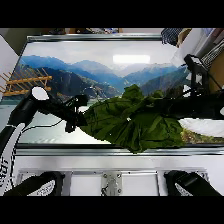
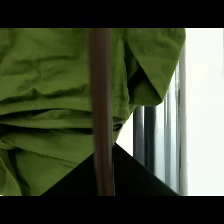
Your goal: Fold the clothes and pants, and hang the long-sleeved shirts on hangers.
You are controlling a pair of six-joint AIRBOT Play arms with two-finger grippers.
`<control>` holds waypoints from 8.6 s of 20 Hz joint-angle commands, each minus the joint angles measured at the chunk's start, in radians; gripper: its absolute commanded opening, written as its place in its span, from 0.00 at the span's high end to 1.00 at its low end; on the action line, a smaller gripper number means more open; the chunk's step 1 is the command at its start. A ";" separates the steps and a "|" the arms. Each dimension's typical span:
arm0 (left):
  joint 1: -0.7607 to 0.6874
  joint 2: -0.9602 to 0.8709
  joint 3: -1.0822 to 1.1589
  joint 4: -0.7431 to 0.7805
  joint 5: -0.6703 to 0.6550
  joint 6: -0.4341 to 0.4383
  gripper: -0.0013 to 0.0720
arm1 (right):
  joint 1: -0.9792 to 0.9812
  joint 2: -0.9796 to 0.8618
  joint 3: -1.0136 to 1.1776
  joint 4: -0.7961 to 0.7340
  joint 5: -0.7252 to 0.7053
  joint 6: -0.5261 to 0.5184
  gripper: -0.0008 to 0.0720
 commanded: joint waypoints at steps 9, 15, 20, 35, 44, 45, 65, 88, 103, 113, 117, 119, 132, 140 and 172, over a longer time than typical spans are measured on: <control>0.000 -0.007 -0.001 -0.033 0.008 0.010 0.97 | 0.161 -0.121 0.089 0.004 -0.143 0.020 0.97; 0.000 -0.007 -0.001 -0.032 -0.003 0.013 0.97 | 0.286 -0.212 0.111 0.004 -0.247 -0.010 0.97; 0.000 -0.007 -0.001 -0.032 -0.010 0.013 0.97 | 0.389 -0.288 0.164 0.004 -0.293 -0.051 0.97; 0.000 -0.007 -0.001 -0.025 -0.021 0.036 0.97 | 0.249 -0.167 0.201 0.099 -0.098 -0.199 0.15; 0.000 -0.007 -0.001 -0.024 -0.085 0.036 0.97 | -0.429 0.010 0.037 0.412 0.126 -0.786 0.15; 0.002 -0.007 -0.001 -0.024 -0.091 0.036 0.97 | -0.505 0.019 -0.024 0.485 0.124 -0.851 0.15; 0.094 -0.008 -0.001 -0.026 -0.164 0.035 0.97 | -0.743 -0.076 -0.235 0.947 0.131 -1.701 0.15; 0.094 -0.008 -0.001 -0.026 -0.166 0.035 0.97 | -0.419 -0.359 -0.234 1.090 0.074 -1.764 0.15; 0.094 -0.008 -0.001 -0.027 -0.166 0.035 0.97 | -0.419 -0.359 -0.234 1.086 0.075 -2.050 0.97; 0.094 -0.007 -0.001 -0.026 -0.166 0.035 0.97 | -0.419 -0.359 -0.234 1.085 0.015 -2.250 0.97; 0.095 -0.007 -0.001 -0.025 -0.166 0.035 0.97 | -0.419 -0.358 -0.234 1.085 0.018 -2.249 0.97; 0.095 -0.007 -0.001 -0.024 -0.166 0.035 0.97 | -0.419 -0.356 -0.234 1.085 0.020 -2.245 0.97; 0.095 -0.007 -0.001 -0.024 -0.097 -0.227 0.31 | -0.419 -0.356 -0.234 1.085 0.026 -2.166 0.97; 0.172 0.089 -0.001 -0.026 0.012 -0.371 0.31 | -0.420 -0.356 -0.234 1.086 0.026 -2.139 0.97; 0.357 0.269 -0.222 -0.119 0.239 -1.163 0.31 | -0.527 -0.135 -0.234 1.350 -0.117 -2.031 0.97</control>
